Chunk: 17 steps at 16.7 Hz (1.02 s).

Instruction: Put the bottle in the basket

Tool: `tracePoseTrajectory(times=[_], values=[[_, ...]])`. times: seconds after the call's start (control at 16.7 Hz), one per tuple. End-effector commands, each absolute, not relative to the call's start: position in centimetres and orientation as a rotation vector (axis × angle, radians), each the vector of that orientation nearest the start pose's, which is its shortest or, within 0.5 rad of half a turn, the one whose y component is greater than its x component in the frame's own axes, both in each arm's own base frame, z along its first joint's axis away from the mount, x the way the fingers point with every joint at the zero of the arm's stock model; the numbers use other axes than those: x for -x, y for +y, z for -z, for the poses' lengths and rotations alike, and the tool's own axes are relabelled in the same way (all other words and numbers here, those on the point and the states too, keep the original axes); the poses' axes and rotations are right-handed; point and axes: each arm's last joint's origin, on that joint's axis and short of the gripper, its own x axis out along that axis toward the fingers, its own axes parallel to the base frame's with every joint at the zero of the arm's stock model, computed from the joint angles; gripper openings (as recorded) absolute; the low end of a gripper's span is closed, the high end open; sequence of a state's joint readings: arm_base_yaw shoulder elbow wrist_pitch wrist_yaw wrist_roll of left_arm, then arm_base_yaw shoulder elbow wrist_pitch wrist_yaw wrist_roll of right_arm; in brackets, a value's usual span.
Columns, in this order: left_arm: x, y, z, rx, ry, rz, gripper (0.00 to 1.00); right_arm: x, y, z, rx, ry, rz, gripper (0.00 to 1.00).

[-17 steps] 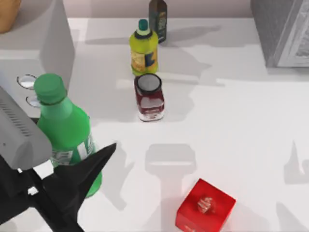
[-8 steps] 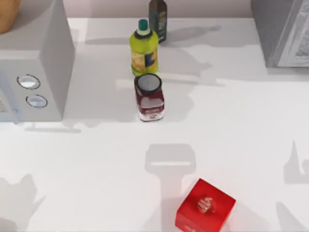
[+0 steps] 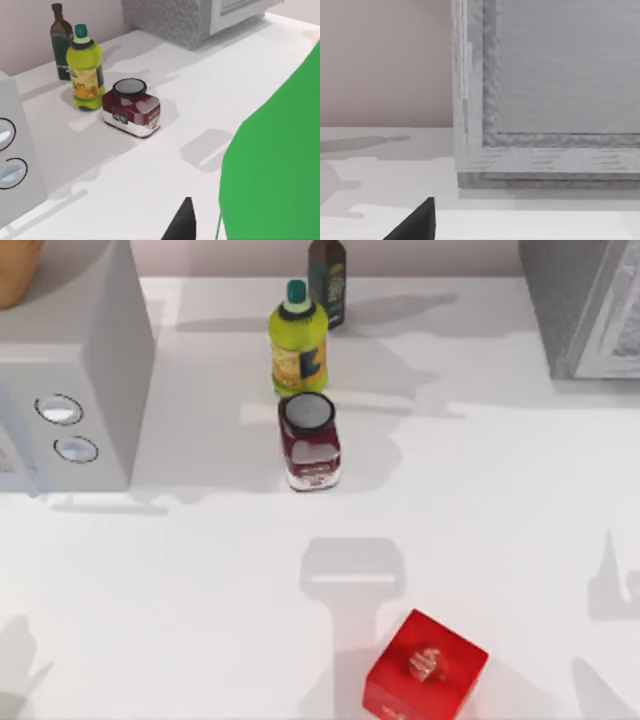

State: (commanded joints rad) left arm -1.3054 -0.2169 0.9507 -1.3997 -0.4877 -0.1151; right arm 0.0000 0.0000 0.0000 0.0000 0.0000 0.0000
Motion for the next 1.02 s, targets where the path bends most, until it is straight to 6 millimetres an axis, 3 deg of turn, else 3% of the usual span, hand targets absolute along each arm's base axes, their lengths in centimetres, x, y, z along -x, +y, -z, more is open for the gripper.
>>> tracePoseTrajectory(times=[0.3, 0.48, 0.78, 1.02], values=[[1.1, 9.1, -27.8, -0.118, 0.224, 0.781, 0.0, -10.6, -0.1, -16.0, 0.0, 0.0, 0.0, 1.0], [1.5, 7.6, -30.0, -0.143, 0.27, 0.725, 0.0, -10.6, -0.1, -16.0, 0.0, 0.0, 0.0, 1.0], [1.1, 3.5, -37.0, -0.101, 0.307, 0.59, 0.0, -10.6, -0.1, -16.0, 0.0, 0.0, 0.0, 1.0], [-2.6, -0.9, -43.9, -0.026, 0.282, 0.457, 0.0, -10.6, -0.1, -16.0, 0.0, 0.0, 0.0, 1.0]])
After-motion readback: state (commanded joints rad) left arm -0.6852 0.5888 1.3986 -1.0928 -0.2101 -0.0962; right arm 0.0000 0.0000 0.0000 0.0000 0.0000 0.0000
